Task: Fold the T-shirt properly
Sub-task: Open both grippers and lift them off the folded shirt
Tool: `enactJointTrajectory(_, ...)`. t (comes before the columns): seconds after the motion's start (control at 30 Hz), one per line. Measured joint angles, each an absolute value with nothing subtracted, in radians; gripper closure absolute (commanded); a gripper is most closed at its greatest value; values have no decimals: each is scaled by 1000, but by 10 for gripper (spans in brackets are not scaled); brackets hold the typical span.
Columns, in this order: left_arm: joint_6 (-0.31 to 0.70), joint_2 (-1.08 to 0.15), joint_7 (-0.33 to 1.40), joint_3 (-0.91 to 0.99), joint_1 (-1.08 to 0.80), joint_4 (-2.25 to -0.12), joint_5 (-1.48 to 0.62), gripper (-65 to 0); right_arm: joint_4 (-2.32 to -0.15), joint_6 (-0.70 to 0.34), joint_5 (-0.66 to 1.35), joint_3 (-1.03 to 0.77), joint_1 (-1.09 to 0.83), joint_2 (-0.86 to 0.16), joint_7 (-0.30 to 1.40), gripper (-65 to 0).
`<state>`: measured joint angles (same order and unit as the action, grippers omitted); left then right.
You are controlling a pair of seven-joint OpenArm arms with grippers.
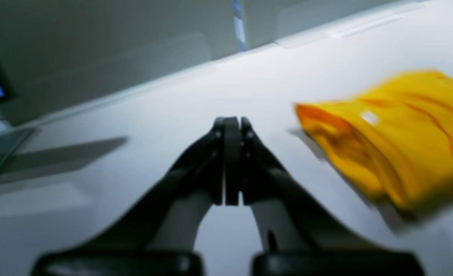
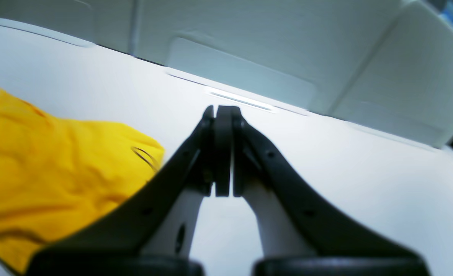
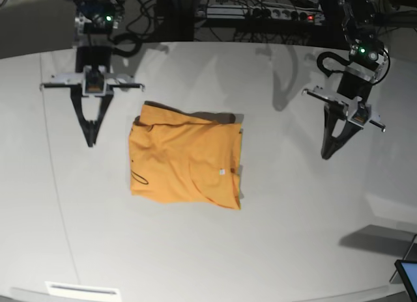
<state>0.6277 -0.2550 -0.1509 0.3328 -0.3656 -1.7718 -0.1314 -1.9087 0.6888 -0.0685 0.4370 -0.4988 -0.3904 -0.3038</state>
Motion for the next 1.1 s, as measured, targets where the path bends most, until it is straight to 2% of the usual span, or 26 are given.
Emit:
enactJointTrajectory(0.07,618,-270,-176,344,-386,-1758,-111,0,-1909,684,-68,384,-558,-390,-345,0)
enactJointTrajectory(0.17,610,-304,-331,344,-447,-1728,-109,0,-1908,688,-69,319,-641,-384,-360,0)
enactJointTrajectory(0.23,617,-309,-371,344,-492,-1718,-109,0,-1908,690,-68,309,-680,-385,-358,0)
enactJointTrajectory(0.37,616,-306,-376,340,-578,-1712,-105,0,-1908,686,-73,307,-740,-378,-362,0)
enactJointTrajectory(0.5,620,-295,-374,329,-638,-1684,-101,0,-1908,685,-73,290,-800,-323,-352,0)
enactJointTrajectory(0.77,616,-277,-378,327,-728,-1687,-104,0,-1908,682,-74,290,-930,-318,-355,0)
enactJointTrajectory(0.97,616,-266,-384,327,-804,-1761,-106,0,-1906,684,-73,288,-1019,-295,-352,0)
enactJointTrajectory(1.1,601,-270,-370,299,-855,-1731,-108,0,-1887,682,-70,290,-1054,-199,-190,0)
